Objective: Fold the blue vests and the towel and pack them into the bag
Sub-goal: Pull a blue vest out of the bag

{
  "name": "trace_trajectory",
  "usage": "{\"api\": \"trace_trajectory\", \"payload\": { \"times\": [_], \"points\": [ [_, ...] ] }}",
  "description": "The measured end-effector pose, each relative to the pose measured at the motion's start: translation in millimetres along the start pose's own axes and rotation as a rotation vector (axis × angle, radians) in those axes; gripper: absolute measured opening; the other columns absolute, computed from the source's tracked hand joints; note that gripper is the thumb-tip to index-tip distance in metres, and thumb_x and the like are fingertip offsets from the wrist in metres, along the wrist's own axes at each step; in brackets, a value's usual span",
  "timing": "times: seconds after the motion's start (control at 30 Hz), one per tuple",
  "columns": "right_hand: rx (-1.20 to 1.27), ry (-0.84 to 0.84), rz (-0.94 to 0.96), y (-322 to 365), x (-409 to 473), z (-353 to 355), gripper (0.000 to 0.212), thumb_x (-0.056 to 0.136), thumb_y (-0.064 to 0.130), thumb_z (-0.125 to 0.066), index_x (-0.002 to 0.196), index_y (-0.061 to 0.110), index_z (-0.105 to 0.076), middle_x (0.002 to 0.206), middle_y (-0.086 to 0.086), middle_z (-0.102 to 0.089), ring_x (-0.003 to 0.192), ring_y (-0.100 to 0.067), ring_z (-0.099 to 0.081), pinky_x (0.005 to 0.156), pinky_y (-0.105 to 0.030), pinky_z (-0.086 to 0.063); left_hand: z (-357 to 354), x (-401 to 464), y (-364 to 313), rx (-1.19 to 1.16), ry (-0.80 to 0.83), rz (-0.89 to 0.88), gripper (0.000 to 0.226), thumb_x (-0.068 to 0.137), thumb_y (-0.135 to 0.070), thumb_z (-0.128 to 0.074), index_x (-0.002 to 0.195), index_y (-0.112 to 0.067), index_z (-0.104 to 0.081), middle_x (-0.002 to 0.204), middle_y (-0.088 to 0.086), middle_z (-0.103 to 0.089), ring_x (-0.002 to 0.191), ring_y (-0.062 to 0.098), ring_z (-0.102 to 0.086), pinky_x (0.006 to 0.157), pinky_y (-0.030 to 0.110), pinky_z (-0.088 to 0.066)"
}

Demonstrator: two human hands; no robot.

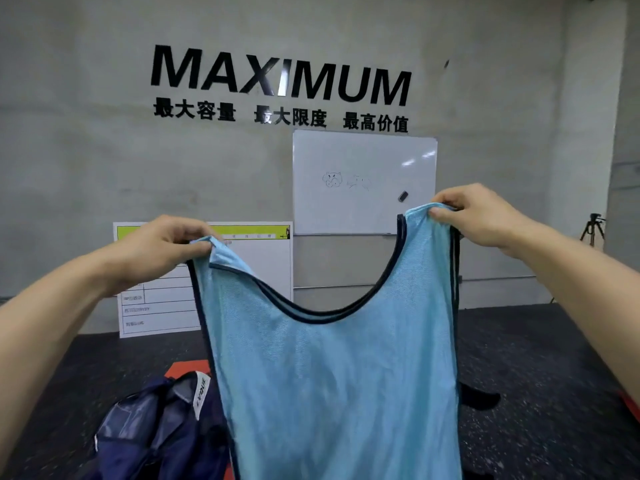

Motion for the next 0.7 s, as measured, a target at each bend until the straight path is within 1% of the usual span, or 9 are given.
{"api": "trace_trajectory", "payload": {
  "times": [0.07, 0.17, 0.23, 0.37, 0.43, 0.5, 0.57, 0.63, 0.7],
  "points": [
    [0.052, 0.025, 0.009, -3, -6, 2, 0.013, 0.101, 0.024, -0.062, 0.093, 0.023, -0.071, 0.080, 0.004, -0.070, 0.071, -0.014, -0.058, 0.066, -0.030, -0.044, -3, -7, -5, -0.070, -0.044, -0.005, 0.046, 0.086, -0.060, -0.070, 0.089, -0.013, -0.075, 0.087, 0.009, -0.075, 0.079, 0.013, -0.065, 0.081, 0.037, -0.046],
    [0.143, 0.046, 0.013, -10, -16, 4, 0.008, 0.101, 0.018, -0.062, 0.095, 0.024, -0.063, 0.089, -0.009, -0.074, 0.078, -0.019, -0.057, 0.072, -0.036, -0.044, -8, -12, -7, -0.099, -0.172, 0.017, 0.040, 0.087, -0.047, -0.070, 0.076, -0.009, -0.072, 0.074, 0.005, -0.072, 0.066, 0.005, -0.059, 0.075, 0.026, -0.043],
    [0.141, 0.082, 0.033, -16, -23, 2, 0.016, 0.100, 0.011, -0.060, 0.089, 0.023, -0.062, 0.093, -0.012, -0.072, 0.083, -0.024, -0.055, 0.078, -0.038, -0.040, -12, -15, -5, -0.077, -0.208, 0.019, 0.031, 0.088, -0.042, -0.071, 0.082, -0.011, -0.071, 0.075, 0.013, -0.072, 0.066, 0.011, -0.056, 0.070, 0.029, -0.043],
    [0.065, 0.144, 0.059, -31, -38, -9, 0.030, 0.100, 0.005, -0.056, 0.079, 0.022, -0.070, 0.094, -0.009, -0.071, 0.093, -0.033, -0.060, 0.084, -0.037, -0.042, -24, -22, 6, 0.012, -0.113, -0.018, 0.004, 0.103, -0.023, -0.057, 0.105, -0.027, -0.058, 0.080, 0.020, -0.066, 0.068, 0.025, -0.045, 0.068, 0.038, -0.033],
    [0.010, 0.174, 0.044, -43, -40, -16, 0.036, 0.100, 0.004, -0.056, 0.078, 0.023, -0.075, 0.094, -0.004, -0.073, 0.097, -0.030, -0.063, 0.090, -0.039, -0.045, -27, -22, 15, 0.100, -0.077, -0.053, 0.015, 0.104, -0.013, -0.050, 0.097, -0.022, -0.059, 0.084, 0.027, -0.055, 0.071, 0.040, -0.041, 0.069, 0.040, -0.030],
    [-0.048, 0.234, 0.041, -55, -40, -27, 0.039, 0.102, 0.006, -0.055, 0.081, 0.028, -0.079, 0.101, 0.002, -0.075, 0.101, -0.036, -0.065, 0.098, -0.050, -0.049, -34, -21, 28, 0.186, -0.025, -0.023, 0.022, 0.095, -0.021, -0.046, 0.089, -0.021, -0.066, 0.091, 0.023, -0.060, 0.084, 0.047, -0.051, 0.074, 0.041, -0.035],
    [-0.084, 0.286, 0.058, -65, -37, -43, 0.036, 0.103, 0.013, -0.056, 0.087, 0.035, -0.079, 0.105, 0.007, -0.074, 0.098, -0.046, -0.064, 0.093, -0.059, -0.052, -43, -15, 47, 0.228, 0.019, 0.034, 0.030, 0.093, -0.020, -0.045, 0.089, -0.025, -0.074, 0.095, 0.018, -0.068, 0.094, 0.047, -0.057, 0.081, 0.048, -0.044],
    [-0.097, 0.302, 0.084, -73, -31, -62, 0.036, 0.104, 0.016, -0.057, 0.092, 0.042, -0.078, 0.106, 0.013, -0.073, 0.097, -0.034, -0.066, 0.090, -0.052, -0.053, -55, -6, 65, 0.226, 0.025, 0.074, 0.040, 0.096, -0.004, -0.048, 0.093, -0.029, -0.078, 0.102, 0.003, -0.073, 0.099, 0.036, -0.063, 0.092, 0.049, -0.049],
    [-0.111, 0.325, 0.114, -80, -23, -88, 0.036, 0.103, 0.015, -0.057, 0.096, 0.044, -0.077, 0.110, 0.017, -0.070, 0.100, -0.020, -0.064, 0.091, -0.044, -0.053, -71, 4, 86, 0.228, 0.047, 0.112, 0.046, 0.095, 0.003, -0.049, 0.098, -0.033, -0.078, 0.111, -0.013, -0.073, 0.103, 0.016, -0.066, 0.095, 0.038, -0.051]
  ]
}}
Point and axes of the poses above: each hand's wrist, its own x-axis towards the middle knuckle, its own z-axis out of the back of the hand, y = z × x, the point moved 7 cm from there along x, towards the middle knuckle
